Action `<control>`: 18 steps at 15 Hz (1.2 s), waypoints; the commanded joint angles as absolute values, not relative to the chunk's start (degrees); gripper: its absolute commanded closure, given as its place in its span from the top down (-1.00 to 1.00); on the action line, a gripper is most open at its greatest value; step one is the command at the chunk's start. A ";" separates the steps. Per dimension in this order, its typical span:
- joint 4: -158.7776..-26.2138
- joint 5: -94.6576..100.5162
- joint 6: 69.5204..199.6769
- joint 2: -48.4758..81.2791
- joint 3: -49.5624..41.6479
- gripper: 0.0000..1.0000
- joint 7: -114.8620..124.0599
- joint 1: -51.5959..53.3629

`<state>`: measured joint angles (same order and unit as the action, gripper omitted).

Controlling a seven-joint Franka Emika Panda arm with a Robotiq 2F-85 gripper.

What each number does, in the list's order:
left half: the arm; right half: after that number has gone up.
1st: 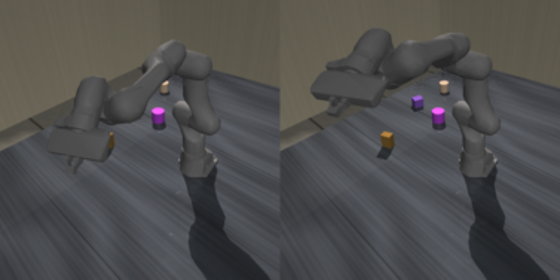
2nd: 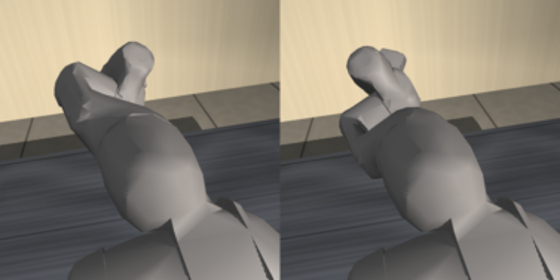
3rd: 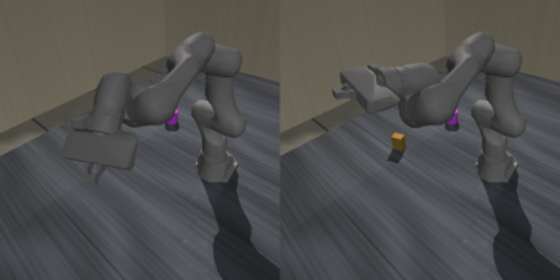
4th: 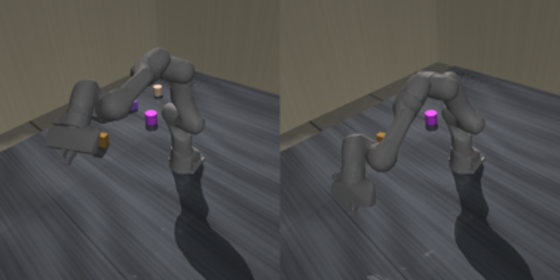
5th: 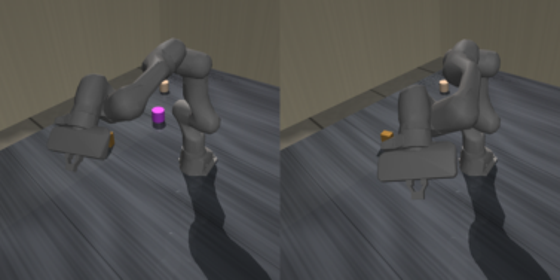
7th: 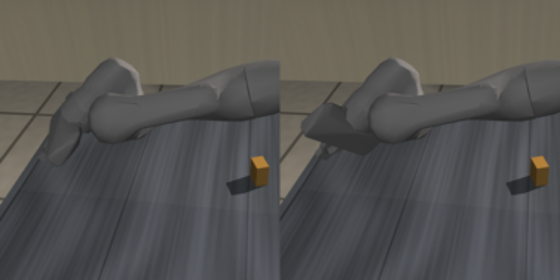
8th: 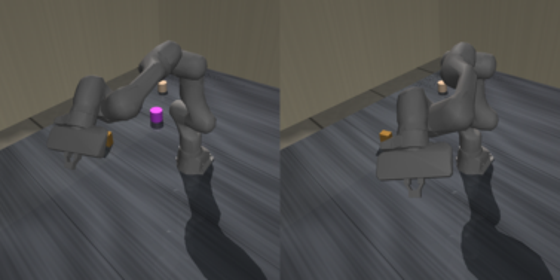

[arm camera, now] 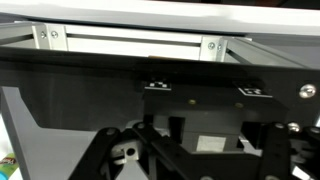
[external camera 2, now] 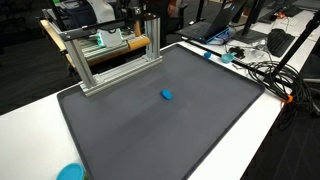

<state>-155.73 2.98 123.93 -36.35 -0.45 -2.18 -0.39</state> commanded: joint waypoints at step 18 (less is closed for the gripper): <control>-155.75 3.93 120.50 -39.97 3.35 -0.56 9.28 -2.58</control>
